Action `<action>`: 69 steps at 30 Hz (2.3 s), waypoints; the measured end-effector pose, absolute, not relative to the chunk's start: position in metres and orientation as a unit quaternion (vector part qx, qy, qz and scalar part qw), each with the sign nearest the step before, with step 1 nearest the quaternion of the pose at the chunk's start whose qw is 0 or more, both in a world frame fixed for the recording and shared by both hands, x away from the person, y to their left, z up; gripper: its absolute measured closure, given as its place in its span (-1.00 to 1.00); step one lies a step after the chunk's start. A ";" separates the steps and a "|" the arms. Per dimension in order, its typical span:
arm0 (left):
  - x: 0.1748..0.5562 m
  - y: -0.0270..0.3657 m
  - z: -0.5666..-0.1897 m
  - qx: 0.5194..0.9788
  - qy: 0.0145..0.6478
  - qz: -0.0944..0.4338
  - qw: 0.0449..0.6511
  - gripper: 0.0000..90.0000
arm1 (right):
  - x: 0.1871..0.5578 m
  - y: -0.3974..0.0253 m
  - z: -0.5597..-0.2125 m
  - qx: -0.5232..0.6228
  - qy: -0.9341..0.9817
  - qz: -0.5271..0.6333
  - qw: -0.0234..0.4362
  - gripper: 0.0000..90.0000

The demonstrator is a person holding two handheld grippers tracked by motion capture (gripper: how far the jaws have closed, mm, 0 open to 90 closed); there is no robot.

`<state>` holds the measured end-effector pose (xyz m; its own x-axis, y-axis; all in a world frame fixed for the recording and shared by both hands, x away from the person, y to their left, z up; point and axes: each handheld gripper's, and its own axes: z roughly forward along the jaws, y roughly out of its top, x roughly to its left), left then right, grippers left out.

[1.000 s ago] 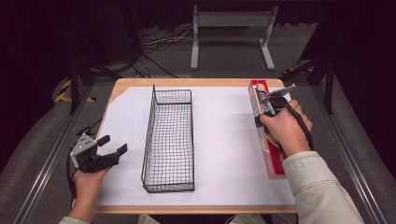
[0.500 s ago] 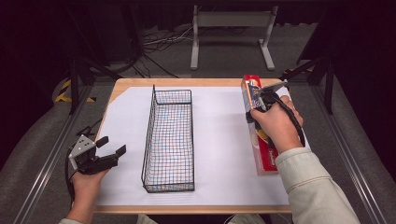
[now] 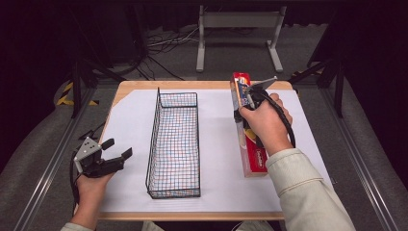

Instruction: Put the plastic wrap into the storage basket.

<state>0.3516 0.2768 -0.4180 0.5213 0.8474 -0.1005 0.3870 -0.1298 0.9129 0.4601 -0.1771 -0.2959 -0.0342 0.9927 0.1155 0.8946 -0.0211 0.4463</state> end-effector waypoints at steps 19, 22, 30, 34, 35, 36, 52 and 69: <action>0.355 0.274 -0.417 0.717 0.423 0.233 0.502 -0.59 | 0.468 -0.121 -0.286 0.675 0.697 0.214 0.111 -0.10; 0.355 0.272 -0.417 0.720 0.421 0.233 0.500 -0.59 | 0.469 -0.114 -0.285 0.673 0.700 0.213 0.109 -0.10; 0.355 0.268 -0.418 0.725 0.415 0.238 0.495 -0.59 | 0.472 -0.091 -0.285 0.670 0.701 0.223 0.099 -0.10; 0.356 0.269 -0.418 0.722 0.417 0.236 0.499 -0.59 | 0.476 -0.083 -0.286 0.676 0.690 0.248 0.077 -0.10; 0.356 0.269 -0.418 0.722 0.417 0.236 0.500 -0.59 | 0.477 -0.080 -0.286 0.676 0.689 0.249 0.076 -0.10; 0.356 0.269 -0.418 0.722 0.417 0.236 0.500 -0.59 | 0.477 -0.080 -0.286 0.676 0.689 0.249 0.076 -0.10; 0.356 0.267 -0.416 0.723 0.412 0.239 0.500 -0.59 | 0.473 -0.050 -0.290 0.682 0.680 0.262 0.066 -0.10; 0.344 0.277 -0.416 0.719 0.421 0.250 0.494 -0.59 | 0.471 -0.015 -0.299 0.678 0.685 0.260 0.064 -0.10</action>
<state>0.3443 0.2765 -0.4165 0.5211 0.8516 -0.0568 0.3575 -0.1574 0.9205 0.4709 -0.0152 -0.2988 -0.0732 0.9615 0.2648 0.8948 -0.0540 0.4432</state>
